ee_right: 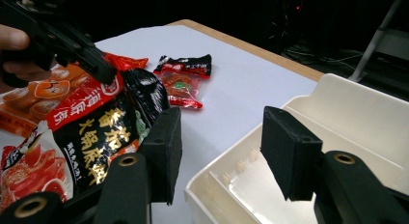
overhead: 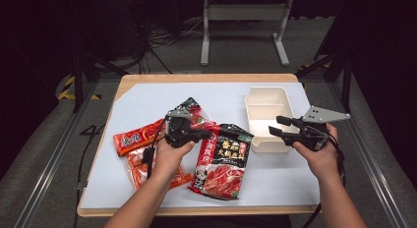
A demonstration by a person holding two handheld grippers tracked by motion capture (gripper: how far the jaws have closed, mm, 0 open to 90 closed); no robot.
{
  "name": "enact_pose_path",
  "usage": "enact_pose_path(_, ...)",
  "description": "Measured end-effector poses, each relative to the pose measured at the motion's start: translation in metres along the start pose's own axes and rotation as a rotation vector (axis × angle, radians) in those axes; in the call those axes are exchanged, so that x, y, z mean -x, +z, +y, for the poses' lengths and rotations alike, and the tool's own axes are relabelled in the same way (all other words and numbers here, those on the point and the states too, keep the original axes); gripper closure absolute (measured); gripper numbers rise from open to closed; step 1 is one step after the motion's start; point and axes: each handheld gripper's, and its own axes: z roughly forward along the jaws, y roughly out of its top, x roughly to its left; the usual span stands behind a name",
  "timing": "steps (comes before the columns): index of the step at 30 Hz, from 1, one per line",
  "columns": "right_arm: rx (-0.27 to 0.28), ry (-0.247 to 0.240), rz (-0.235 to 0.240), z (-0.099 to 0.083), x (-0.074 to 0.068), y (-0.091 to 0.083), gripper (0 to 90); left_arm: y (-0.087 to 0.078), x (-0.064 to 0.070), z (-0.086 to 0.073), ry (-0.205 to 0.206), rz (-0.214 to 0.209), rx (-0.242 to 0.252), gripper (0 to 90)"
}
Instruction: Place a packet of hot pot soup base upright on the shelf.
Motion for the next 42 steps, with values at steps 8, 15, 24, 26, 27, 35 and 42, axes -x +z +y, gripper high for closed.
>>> enact_pose_path(8, 0.015, 0.0, -0.006, 0.002, 0.0, -0.002, 50.3, -0.018, 0.024, 0.008, 0.09, 0.017, 0.077, 87.8)
enact_pose_path(15, 0.02, -0.008, -0.006, 0.003, -0.002, -0.004, 50.5, -0.028, 0.044, 0.013, 0.161, 0.056, 0.128, 87.8)
enact_pose_path(24, 0.043, -0.016, 0.022, 0.009, -0.009, -0.005, 50.9, -0.037, 0.052, 0.013, 0.187, 0.114, 0.193, 87.7)
enact_pose_path(26, 0.049, -0.019, 0.033, 0.012, -0.012, -0.005, 50.9, -0.04, 0.053, 0.013, 0.191, 0.137, 0.211, 87.7)
enact_pose_path(27, 0.05, -0.03, 0.038, 0.013, -0.014, -0.005, 51.0, -0.041, 0.053, 0.013, 0.198, 0.147, 0.219, 87.7)
enact_pose_path(35, 0.062, -0.04, 0.142, 0.023, -0.03, -0.003, 45.0, -0.051, 0.055, 0.012, 0.195, 0.175, 0.277, 87.7)
enact_pose_path(42, 0.049, -0.023, 0.183, 0.026, -0.042, 0.011, 39.5, -0.056, 0.059, 0.011, 0.204, 0.174, 0.309, 87.6)
